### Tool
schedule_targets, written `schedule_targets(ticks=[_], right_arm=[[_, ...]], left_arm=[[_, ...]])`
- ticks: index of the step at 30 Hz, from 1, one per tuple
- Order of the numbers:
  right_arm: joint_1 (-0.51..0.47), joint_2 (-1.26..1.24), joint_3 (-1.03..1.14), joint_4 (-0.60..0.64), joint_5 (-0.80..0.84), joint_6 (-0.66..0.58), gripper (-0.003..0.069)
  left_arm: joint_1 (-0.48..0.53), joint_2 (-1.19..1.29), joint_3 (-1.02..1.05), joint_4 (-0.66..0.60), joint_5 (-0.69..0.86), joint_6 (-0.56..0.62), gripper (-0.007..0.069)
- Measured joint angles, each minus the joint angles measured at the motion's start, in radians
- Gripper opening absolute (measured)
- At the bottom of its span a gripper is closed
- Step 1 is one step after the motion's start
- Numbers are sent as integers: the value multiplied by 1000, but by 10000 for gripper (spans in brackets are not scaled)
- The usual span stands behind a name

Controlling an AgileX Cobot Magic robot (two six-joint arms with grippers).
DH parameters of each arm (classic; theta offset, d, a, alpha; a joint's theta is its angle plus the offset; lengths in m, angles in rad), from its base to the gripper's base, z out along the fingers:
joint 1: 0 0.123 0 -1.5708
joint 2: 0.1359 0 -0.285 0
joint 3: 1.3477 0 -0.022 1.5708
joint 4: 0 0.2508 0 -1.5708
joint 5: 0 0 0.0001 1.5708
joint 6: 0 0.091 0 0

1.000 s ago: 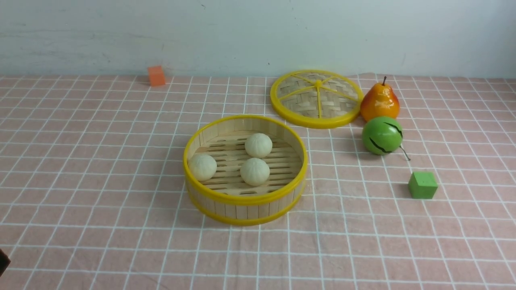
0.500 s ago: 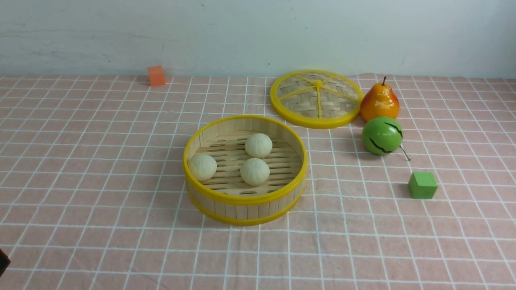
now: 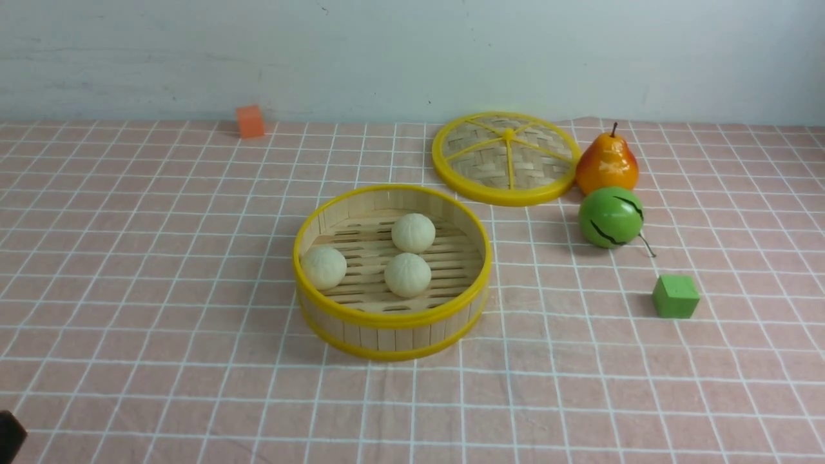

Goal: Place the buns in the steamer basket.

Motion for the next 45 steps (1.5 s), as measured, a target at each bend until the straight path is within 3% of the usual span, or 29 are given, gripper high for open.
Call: schedule_targets(ticks=[3,7,11,19,25,45], right_arm=[[0,0,0,0,1,0,-5],[0,0,0,0,1,0,-2],[0,0,0,0,1,0,1],[0,0,0,0,1,0,9],[0,0,0,0,1,0,19],[0,0,0,0,1,0,46]], left_arm=[[44,0,108,-1,-22,-23,36],[55,0,133,34,113,-52,-13],[56,0,135,78,171,-56,-13],[60,0,135,94,174,-58,-13],[126,0,135,98,160,-59,-13],[127,0,135,101,158,-59,-13]])
